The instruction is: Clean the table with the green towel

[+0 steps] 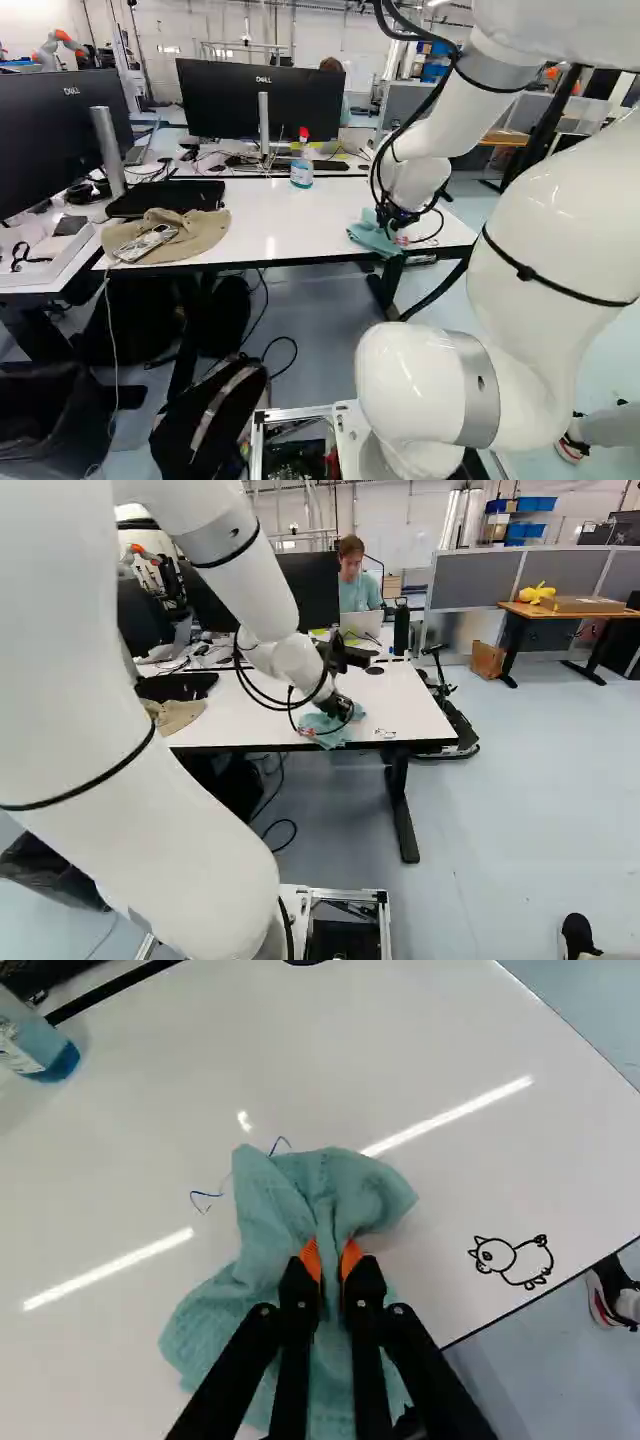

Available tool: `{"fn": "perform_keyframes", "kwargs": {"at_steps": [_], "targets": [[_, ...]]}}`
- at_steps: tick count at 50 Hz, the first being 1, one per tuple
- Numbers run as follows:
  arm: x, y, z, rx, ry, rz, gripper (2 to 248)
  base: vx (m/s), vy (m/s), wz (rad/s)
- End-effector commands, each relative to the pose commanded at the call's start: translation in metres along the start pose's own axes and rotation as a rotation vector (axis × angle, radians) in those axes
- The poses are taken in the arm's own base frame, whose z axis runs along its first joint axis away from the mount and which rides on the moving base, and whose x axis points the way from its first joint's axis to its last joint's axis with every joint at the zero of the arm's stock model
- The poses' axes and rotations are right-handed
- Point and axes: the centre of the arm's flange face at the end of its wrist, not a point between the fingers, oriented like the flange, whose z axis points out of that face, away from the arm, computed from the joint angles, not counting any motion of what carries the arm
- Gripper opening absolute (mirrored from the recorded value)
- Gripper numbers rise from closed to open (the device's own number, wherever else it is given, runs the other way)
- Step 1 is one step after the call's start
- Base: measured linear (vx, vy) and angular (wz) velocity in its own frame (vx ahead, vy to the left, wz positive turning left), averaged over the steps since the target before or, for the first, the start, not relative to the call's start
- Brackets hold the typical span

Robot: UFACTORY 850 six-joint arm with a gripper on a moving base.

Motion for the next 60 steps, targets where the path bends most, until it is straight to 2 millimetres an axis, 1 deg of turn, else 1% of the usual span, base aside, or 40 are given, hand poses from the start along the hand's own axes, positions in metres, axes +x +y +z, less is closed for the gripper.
{"fn": "perform_keyframes", "kwargs": {"at_steps": [22, 33, 48, 60], "targets": [[-0.014, -0.032, -0.007, 0.05, -0.007, -0.068, 42, 0.0, 0.0, 0.0], [-0.017, -0.05, -0.007, 0.077, -0.011, -0.104, 42, 0.0, 0.0, 0.0], [-0.011, -0.076, 0.0, 0.11, -0.015, -0.148, 42, 0.0, 0.0, 0.0], [0.001, -0.093, 0.01, 0.127, -0.016, -0.17, 42, 0.0, 0.0, 0.0]]}}
